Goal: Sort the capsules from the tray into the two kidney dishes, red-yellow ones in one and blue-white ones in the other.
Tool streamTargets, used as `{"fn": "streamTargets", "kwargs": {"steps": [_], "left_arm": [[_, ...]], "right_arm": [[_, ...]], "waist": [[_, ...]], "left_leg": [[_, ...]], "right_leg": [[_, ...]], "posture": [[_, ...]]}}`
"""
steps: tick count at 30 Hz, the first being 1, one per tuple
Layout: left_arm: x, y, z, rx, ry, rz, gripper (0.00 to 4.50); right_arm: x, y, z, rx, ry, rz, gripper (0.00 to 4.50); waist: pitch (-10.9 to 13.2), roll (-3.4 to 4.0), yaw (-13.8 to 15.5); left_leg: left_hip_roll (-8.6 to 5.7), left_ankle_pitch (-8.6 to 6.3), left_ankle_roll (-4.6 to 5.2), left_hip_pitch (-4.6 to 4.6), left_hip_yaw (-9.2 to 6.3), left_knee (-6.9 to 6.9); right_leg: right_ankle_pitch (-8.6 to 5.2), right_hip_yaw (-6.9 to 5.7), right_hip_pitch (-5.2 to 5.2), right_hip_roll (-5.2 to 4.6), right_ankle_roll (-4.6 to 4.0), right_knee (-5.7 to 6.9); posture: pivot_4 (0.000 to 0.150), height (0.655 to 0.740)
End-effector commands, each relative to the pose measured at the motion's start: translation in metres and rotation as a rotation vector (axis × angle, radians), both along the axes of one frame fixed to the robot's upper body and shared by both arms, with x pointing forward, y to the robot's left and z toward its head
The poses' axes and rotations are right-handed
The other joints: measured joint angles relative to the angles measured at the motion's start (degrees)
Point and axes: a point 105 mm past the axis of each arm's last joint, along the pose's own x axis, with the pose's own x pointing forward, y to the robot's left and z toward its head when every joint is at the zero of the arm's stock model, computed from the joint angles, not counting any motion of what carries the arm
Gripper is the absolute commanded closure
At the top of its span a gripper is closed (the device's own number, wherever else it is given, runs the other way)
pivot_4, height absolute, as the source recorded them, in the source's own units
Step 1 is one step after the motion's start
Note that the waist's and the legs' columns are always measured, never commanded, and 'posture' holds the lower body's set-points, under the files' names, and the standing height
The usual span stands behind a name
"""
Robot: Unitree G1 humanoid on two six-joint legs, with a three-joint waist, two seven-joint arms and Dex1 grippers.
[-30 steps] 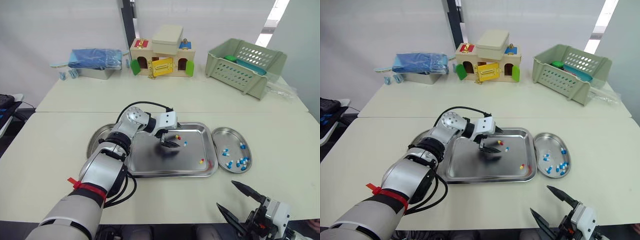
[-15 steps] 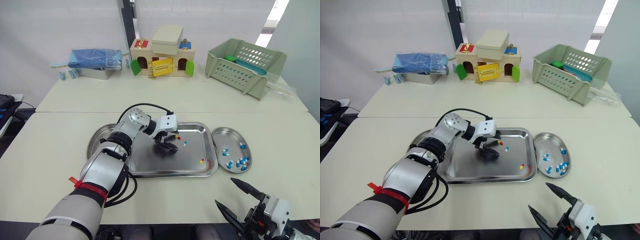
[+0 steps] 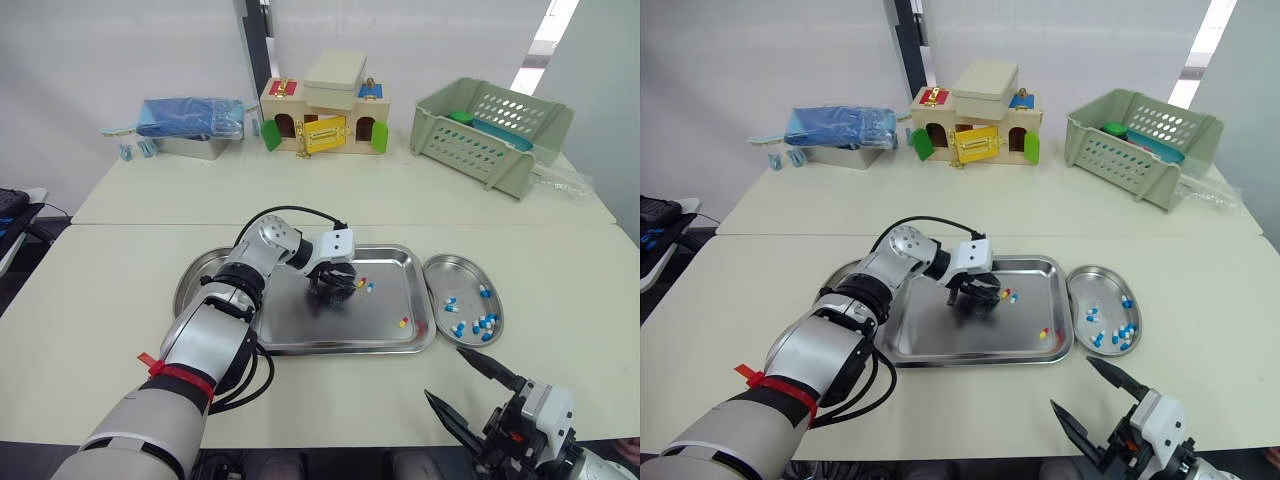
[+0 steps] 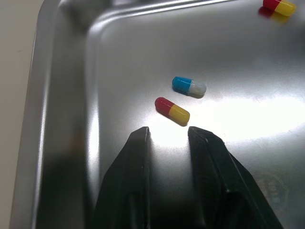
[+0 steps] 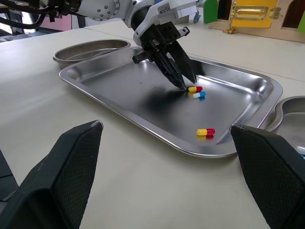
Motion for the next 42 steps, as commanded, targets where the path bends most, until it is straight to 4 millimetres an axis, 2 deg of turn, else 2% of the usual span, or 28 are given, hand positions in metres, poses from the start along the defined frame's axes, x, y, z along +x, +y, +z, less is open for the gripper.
{"fn": "streamTargets", "kwargs": {"steps": [1, 7, 10, 13, 18, 28, 33, 37, 42], "left_arm": [[0.002, 0.001, 0.002, 0.02, -0.016, 0.004, 3.22], [0.005, 0.0, 0.017, -0.057, 0.017, 0.038, 3.22], [0.003, 0.005, 0.019, -0.071, 0.039, 0.048, 2.38], [0.004, 0.001, 0.027, -0.166, 0.037, 0.088, 1.4], [-0.003, 0.003, 0.039, -0.334, 0.066, 0.225, 1.4], [-0.026, 0.0, 0.024, -0.439, 0.019, 0.559, 1.4], [-0.03, -0.002, 0.02, -0.448, 0.02, 0.635, 1.4], [-0.024, -0.003, 0.017, -0.449, 0.0, 0.707, 1.4], [-0.028, -0.013, 0.008, -0.429, 0.017, 0.681, 1.4]], "right_arm": [[-0.002, 0.001, 0.006, -0.01, -0.027, 0.011, 0.0], [-0.002, -0.005, 0.0, -0.017, -0.022, 0.005, 0.0], [-0.004, -0.006, -0.003, -0.018, -0.019, 0.004, 0.0], [-0.005, -0.006, -0.005, -0.015, -0.02, 0.004, 0.0], [-0.007, -0.007, -0.011, -0.011, -0.019, -0.006, 0.0], [-0.012, -0.012, -0.021, -0.013, -0.009, -0.01, 0.0], [-0.012, -0.012, -0.021, -0.013, -0.007, -0.005, 0.0], [-0.009, -0.009, -0.02, -0.01, -0.01, -0.001, 0.0], [-0.008, -0.006, -0.019, -0.005, -0.012, 0.001, 0.0]], "waist": [[0.0, 0.0, 0.0], [0.0, 0.0, -0.01], [0.0, 0.0, -0.02], [0.0, 0.0, -0.01], [-0.01, 0.01, -0.15], [-0.02, 0.04, 0.18], [-0.03, 0.05, 0.14], [-0.04, 0.06, 0.19], [-0.04, 0.07, 0.19]], "left_leg": [[0.0, 0.0, 0.0, 0.0, 0.0, 0.0], [0.0, 0.0, 0.0, -0.01, 0.0, 0.01], [0.0, 0.0, 0.0, -0.03, 0.0, 0.0], [0.0, 0.0, 0.0, -0.03, 0.0, 0.0], [0.02, 0.0, -0.01, -0.02, -0.03, 0.0], [0.01, 0.01, -0.02, -0.02, -0.05, 0.05], [0.01, 0.01, -0.02, -0.01, -0.05, 0.06], [0.01, 0.02, -0.03, -0.01, -0.05, 0.06], [0.0, 0.01, -0.03, -0.01, -0.04, 0.06]], "right_leg": [[0.0, 0.0, 0.0, 0.0, 0.0, 0.0], [0.0, 0.0, -0.01, 0.0, 0.0, 0.01], [0.0, 0.0, -0.03, 0.0, 0.0, 0.01], [0.0, 0.0, -0.02, 0.0, 0.0, 0.01], [0.0, 0.02, -0.03, -0.01, 0.0, 0.03], [0.0, 0.02, 0.01, -0.05, 0.0, 0.03], [0.0, 0.02, 0.02, -0.05, 0.0, 0.04], [0.0, 0.02, 0.03, -0.05, -0.01, 0.04], [0.0, 0.02, 0.02, -0.05, 0.0, 0.04]], "posture": [[0.15, 0.74], [0.15, 0.74], [0.15, 0.74], [0.15, 0.74], [0.15, 0.74], [0.15, 0.74], [0.15, 0.74], [0.15, 0.74], [0.15, 0.74]]}}
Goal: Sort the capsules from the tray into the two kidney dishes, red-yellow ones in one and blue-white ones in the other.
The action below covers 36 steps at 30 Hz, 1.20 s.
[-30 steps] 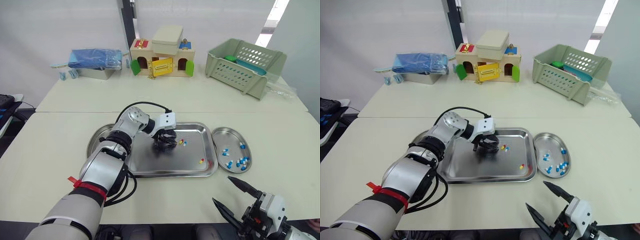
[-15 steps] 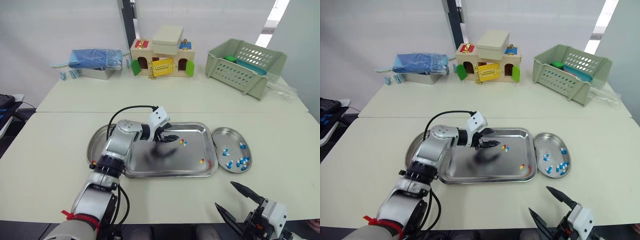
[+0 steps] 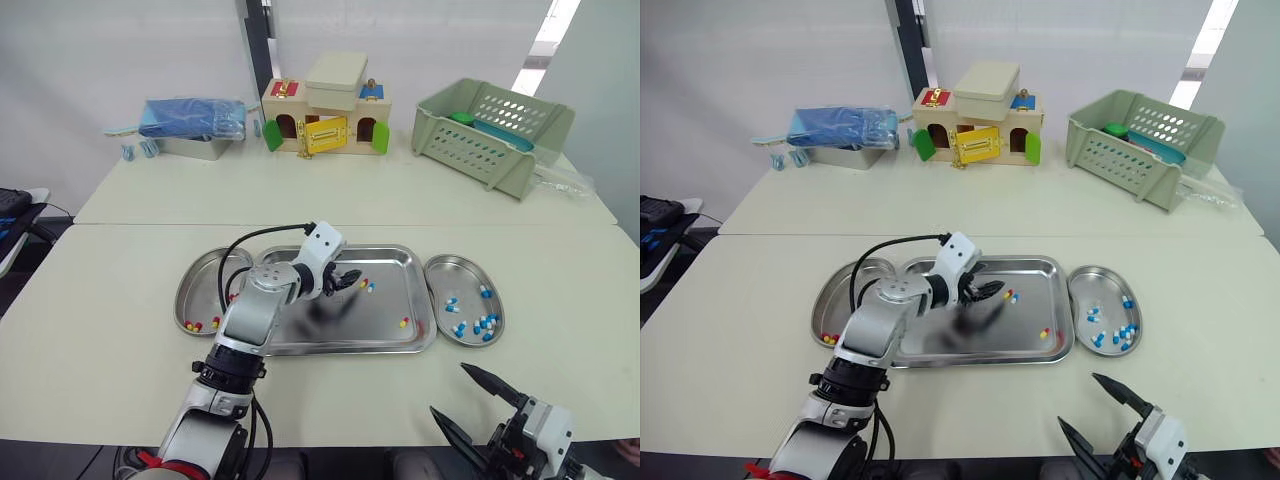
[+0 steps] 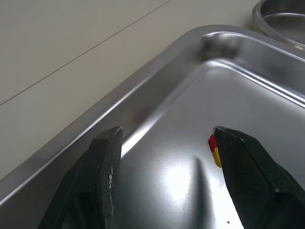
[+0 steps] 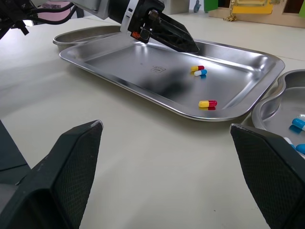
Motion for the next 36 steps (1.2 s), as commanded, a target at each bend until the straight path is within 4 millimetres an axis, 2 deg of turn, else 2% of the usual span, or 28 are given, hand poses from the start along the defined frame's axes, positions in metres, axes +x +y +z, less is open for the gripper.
{"fn": "streamTargets", "kwargs": {"steps": [1, 14, 31, 33, 36], "left_arm": [[-0.003, -0.01, 0.005, -0.007, -0.026, -0.036, 1.4], [0.003, -0.013, -0.007, 0.039, -0.014, -0.032, 1.4], [0.005, -0.018, -0.008, 0.033, -0.02, -0.057, 1.4], [0.005, -0.018, -0.009, 0.035, -0.017, -0.054, 1.79], [0.006, -0.017, -0.011, 0.043, -0.011, -0.047, 2.62]], "right_arm": [[0.0, 0.004, 0.008, -0.001, -0.031, 0.011, 0.0], [0.001, 0.007, 0.013, 0.003, -0.031, 0.006, 0.0], [0.005, 0.011, 0.015, 0.001, -0.039, 0.002, 0.0], [0.005, 0.011, 0.015, 0.001, -0.039, 0.001, 0.0], [0.005, 0.011, 0.016, 0.0, -0.038, -0.001, 0.0]], "waist": [[0.0, 0.0, 0.0], [-0.01, 0.01, 0.02], [-0.01, 0.01, 0.01], [-0.01, 0.01, 0.01], [-0.01, 0.01, 0.01]], "left_leg": [[-0.01, 0.0, 0.0, 0.0, 0.01, 0.0], [-0.01, 0.0, 0.0, 0.0, 0.0, 0.0], [-0.01, 0.0, 0.0, 0.0, 0.01, 0.0], [-0.01, 0.0, 0.0, 0.0, 0.0, 0.0], [-0.01, 0.0, 0.0, 0.0, 0.0, 0.0]], "right_leg": [[0.0, 0.0, 0.0, -0.01, 0.0, 0.0], [0.0, 0.0, 0.0, -0.01, 0.0, -0.01], [0.0, 0.0, 0.0, -0.01, 0.0, -0.01], [0.0, 0.0, 0.0, -0.01, 0.0, -0.01], [0.0, 0.0, 0.0, -0.01, 0.0, -0.01]], "posture": [[0.15, 0.74], [0.15, 0.74], [0.15, 0.74], [0.15, 0.74], [0.15, 0.74]]}}
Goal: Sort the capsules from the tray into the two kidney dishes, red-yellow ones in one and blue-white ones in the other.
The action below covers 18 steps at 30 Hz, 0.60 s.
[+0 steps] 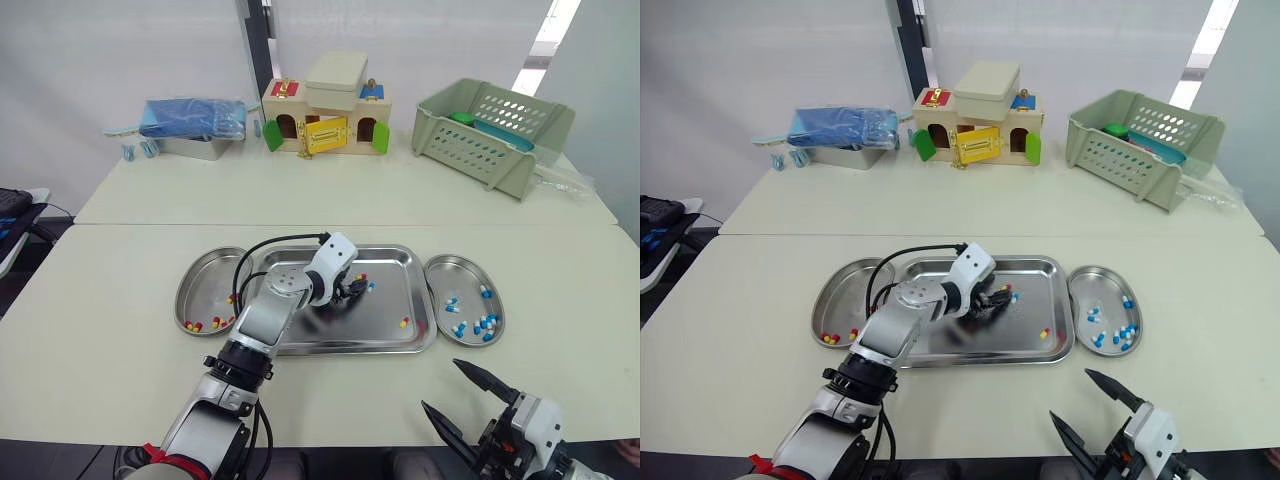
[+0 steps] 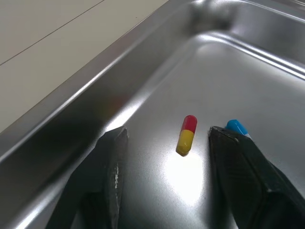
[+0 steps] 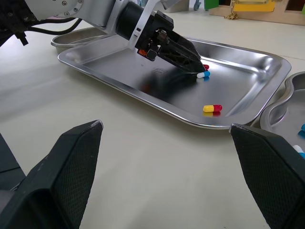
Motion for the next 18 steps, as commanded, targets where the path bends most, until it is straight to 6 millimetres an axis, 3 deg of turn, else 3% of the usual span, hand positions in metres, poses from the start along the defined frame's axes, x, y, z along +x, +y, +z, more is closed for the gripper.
{"fn": "streamTargets", "kwargs": {"steps": [1, 6, 18], "left_arm": [[0.002, -0.005, 0.005, 0.006, -0.022, -0.015, 2.92], [0.0, -0.004, 0.002, 0.014, -0.022, -0.02, 4.48], [-0.003, 0.003, 0.013, -0.011, -0.037, -0.033, 4.48]], "right_arm": [[0.0, 0.004, 0.01, 0.006, -0.039, 0.012, 0.0], [0.0, 0.004, 0.01, 0.004, -0.038, 0.01, 0.0], [0.001, 0.004, 0.012, 0.01, -0.045, 0.024, 0.0]], "waist": [[0.0, 0.0, 0.0], [0.0, 0.0, -0.01], [-0.01, 0.01, -0.08]], "left_leg": [[0.0, 0.0, 0.0, 0.0, 0.0, 0.0], [0.0, 0.0, 0.0, 0.01, 0.0, 0.0], [0.0, 0.0, 0.0, 0.0, 0.0, 0.0]], "right_leg": [[0.0, 0.0, 0.0, 0.0, 0.0, 0.0], [0.0, 0.0, 0.0, 0.0, 0.0, 0.0], [0.0, 0.0, 0.0, 0.0, 0.0, 0.0]], "posture": [[0.15, 0.74], [0.15, 0.74], [0.15, 0.74]]}}
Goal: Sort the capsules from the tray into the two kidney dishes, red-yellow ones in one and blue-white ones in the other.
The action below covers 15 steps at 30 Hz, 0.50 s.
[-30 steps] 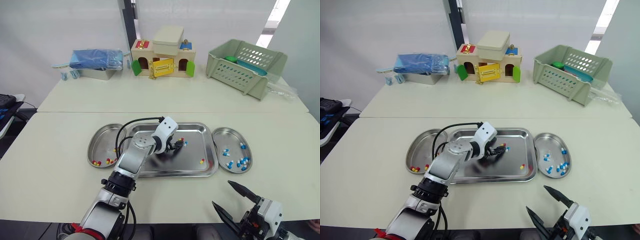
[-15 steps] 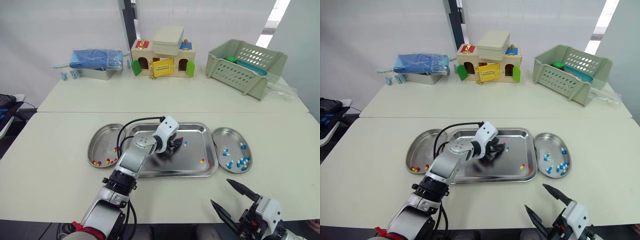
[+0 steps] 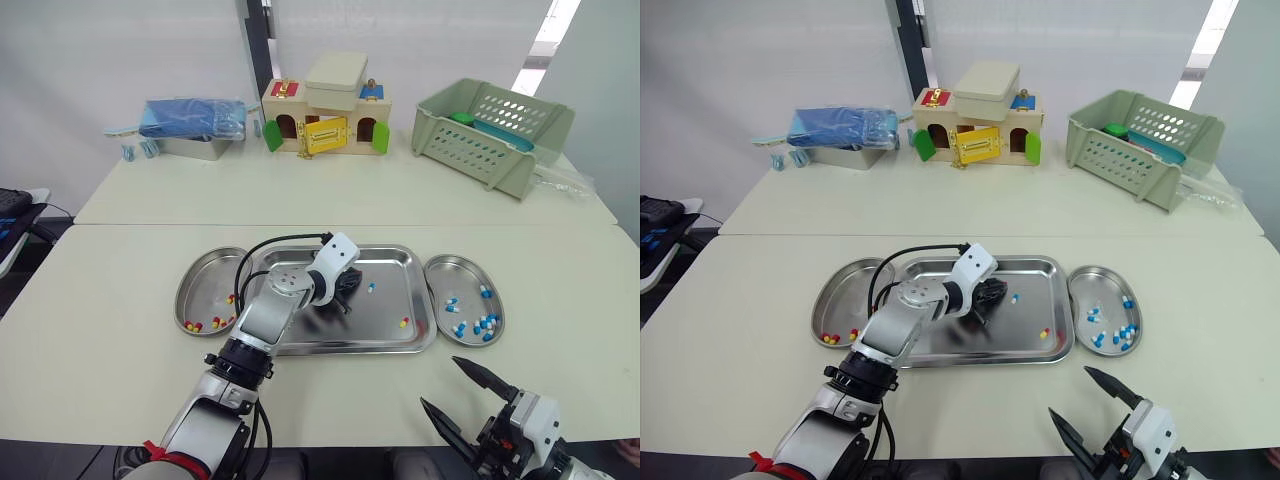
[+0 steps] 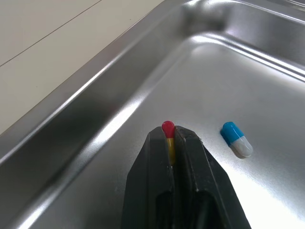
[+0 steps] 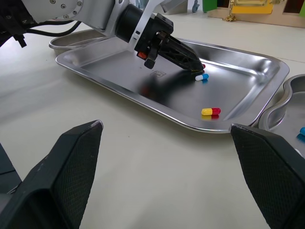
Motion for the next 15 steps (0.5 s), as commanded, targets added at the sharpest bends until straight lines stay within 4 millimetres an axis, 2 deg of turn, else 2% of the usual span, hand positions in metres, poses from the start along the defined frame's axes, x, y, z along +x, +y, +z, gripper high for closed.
{"fn": "streamTargets", "kwargs": {"steps": [1, 8, 12, 15], "left_arm": [[-0.002, 0.007, 0.015, -0.025, -0.039, 0.003, 4.48], [-0.007, 0.045, 0.039, -0.057, -0.064, 0.118, 4.48], [-0.015, 0.097, 0.059, -0.081, -0.097, 0.315, 4.48], [-0.025, 0.12, 0.065, -0.077, -0.106, 0.412, 4.48]], "right_arm": [[-0.001, 0.003, 0.011, 0.009, -0.043, 0.03, 0.0], [-0.009, 0.01, 0.009, -0.036, -0.047, 0.203, 0.0], [0.003, 0.011, 0.013, -0.071, -0.082, 0.335, 0.0], [0.009, 0.01, 0.015, -0.068, -0.091, 0.374, 0.0]], "waist": [[0.0, 0.0, -0.06], [0.0, 0.0, -0.18], [0.0, 0.0, -0.4], [-0.01, 0.01, -0.11]], "left_leg": [[0.0, 0.0, 0.0, 0.0, 0.0, -0.01], [0.0, 0.0, 0.0, 0.0, -0.01, -0.01], [0.02, 0.0, 0.0, 0.03, -0.01, 0.0], [0.02, 0.01, -0.01, 0.03, -0.05, -0.01]], "right_leg": [[0.0, 0.0, -0.01, 0.0, 0.0, 0.0], [0.0, 0.0, 0.0, 0.0, 0.0, 0.0], [0.0, 0.02, 0.0, 0.0, 0.0, 0.01], [0.0, -0.01, 0.01, 0.01, 0.0, 0.0]], "posture": [[0.15, 0.74], [0.15, 0.74], [0.15, 0.74], [0.15, 0.74]]}}
